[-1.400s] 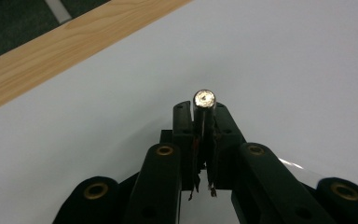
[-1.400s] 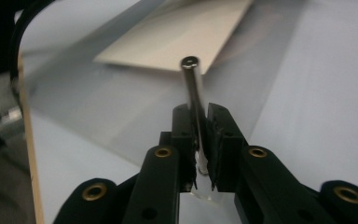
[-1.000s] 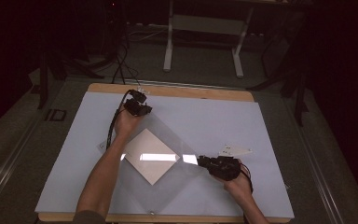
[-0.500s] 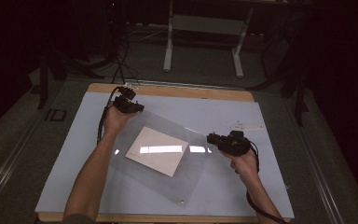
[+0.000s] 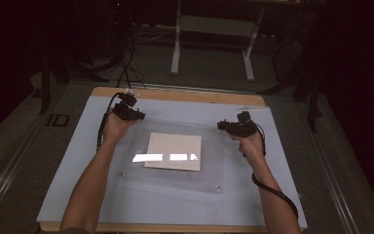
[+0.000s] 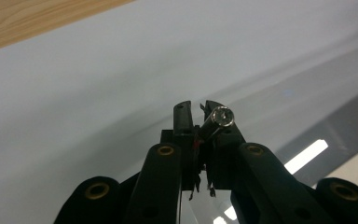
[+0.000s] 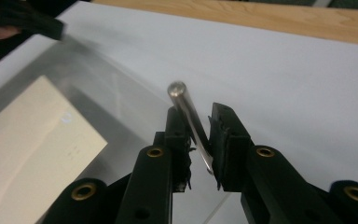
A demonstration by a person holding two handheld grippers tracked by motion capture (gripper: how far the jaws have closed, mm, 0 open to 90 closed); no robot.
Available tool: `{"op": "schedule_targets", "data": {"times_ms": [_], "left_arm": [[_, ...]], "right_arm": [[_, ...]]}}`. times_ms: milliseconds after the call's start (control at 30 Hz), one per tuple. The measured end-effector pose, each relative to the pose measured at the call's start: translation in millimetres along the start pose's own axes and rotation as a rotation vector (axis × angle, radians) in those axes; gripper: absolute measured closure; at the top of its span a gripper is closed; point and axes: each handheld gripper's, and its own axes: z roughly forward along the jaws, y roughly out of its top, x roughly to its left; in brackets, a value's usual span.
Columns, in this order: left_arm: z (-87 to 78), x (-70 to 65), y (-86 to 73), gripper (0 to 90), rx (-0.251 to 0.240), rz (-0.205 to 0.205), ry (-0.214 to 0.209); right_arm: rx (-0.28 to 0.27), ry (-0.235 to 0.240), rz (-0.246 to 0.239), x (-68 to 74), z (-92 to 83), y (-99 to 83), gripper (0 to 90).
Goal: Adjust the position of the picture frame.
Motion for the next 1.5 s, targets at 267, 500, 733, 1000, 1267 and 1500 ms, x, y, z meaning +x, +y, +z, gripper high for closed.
{"op": "schedule_targets", "data": {"times_ms": [267, 500, 733, 1000, 1267, 1500], "left_arm": [[2.8, -0.5, -12.8, 84.0, 0.012, -0.012, 0.006], [11.6, 3.3, -24.8, 83.6, 0.022, -0.053, 0.011], [15.5, 4.1, -35.1, 83.4, 0.041, -0.046, 0.009], [15.9, 1.3, -39.0, 83.3, 0.036, -0.033, 0.010], [13.4, 0.3, -45.0, 82.8, 0.019, -0.032, -0.002], [14.5, 1.2, -48.5, 81.6, -0.012, -0.040, -0.013]], "right_arm": [[0.052, -0.033, 0.037, -13.5, 27.2, 4.3, 79.0], [0.095, -0.045, 0.030, -13.4, 39.5, 1.1, 79.3], [0.133, -0.052, 0.023, -10.4, 49.4, -8.3, 79.5], [0.146, -0.060, -0.002, -5.9, 46.3, -13.7, 80.4], [0.130, -0.084, -0.007, -2.2, 45.4, -16.6, 80.4], [0.127, -0.083, -0.018, -2.0, 46.0, -17.2, 80.6]]}}
